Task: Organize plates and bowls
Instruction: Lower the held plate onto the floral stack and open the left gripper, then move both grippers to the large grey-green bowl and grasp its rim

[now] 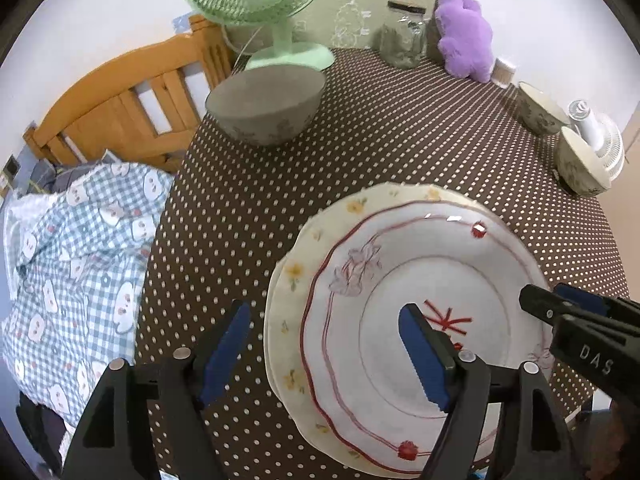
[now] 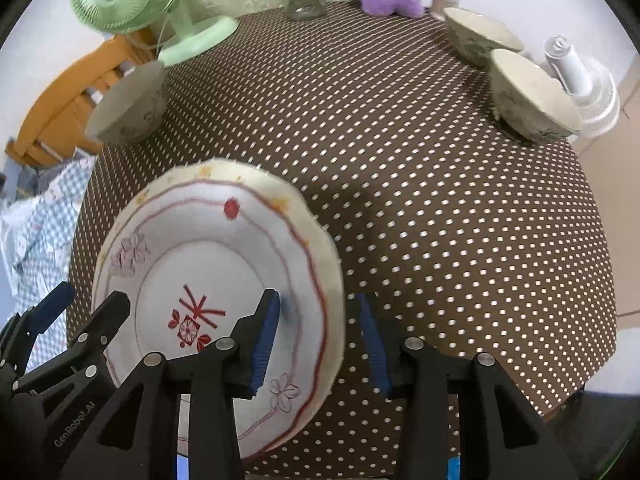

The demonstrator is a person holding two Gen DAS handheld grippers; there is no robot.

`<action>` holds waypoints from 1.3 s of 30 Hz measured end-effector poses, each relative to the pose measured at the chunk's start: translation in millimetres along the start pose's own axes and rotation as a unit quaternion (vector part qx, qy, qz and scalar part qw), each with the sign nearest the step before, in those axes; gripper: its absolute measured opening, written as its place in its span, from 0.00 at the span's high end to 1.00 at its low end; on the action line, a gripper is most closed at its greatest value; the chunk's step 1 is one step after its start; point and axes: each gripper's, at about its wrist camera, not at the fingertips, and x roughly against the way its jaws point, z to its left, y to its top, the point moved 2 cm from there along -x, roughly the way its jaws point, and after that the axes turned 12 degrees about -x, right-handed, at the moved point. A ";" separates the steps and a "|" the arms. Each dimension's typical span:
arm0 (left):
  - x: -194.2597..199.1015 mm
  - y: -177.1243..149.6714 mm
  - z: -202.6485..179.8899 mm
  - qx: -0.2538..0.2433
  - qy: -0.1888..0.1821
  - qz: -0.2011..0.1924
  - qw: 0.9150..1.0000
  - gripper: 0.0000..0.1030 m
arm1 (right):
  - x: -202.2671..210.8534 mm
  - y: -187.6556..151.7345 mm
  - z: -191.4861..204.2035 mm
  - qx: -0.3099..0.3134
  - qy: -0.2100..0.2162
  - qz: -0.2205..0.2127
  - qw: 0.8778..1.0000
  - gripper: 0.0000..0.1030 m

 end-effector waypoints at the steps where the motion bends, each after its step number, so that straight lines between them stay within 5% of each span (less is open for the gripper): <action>1: 4.4 3.6 -1.3 -0.004 0.001 -0.001 1.000 0.20 | 2.5 1.8 -1.2 -0.004 0.001 0.000 1.000 0.52; 10: 28.6 26.9 -18.5 0.001 -0.016 -0.021 1.000 0.08 | 42.5 27.7 -17.2 -0.026 0.030 -0.040 0.998 0.32; 21: 42.5 60.7 -77.0 0.037 0.012 -0.039 0.998 0.06 | 60.5 62.7 -57.2 0.015 0.059 -0.051 0.997 0.31; 39: 31.1 117.4 -201.2 0.054 0.023 -0.064 0.996 0.10 | 70.4 130.6 -171.3 0.050 0.020 -0.096 0.994 0.31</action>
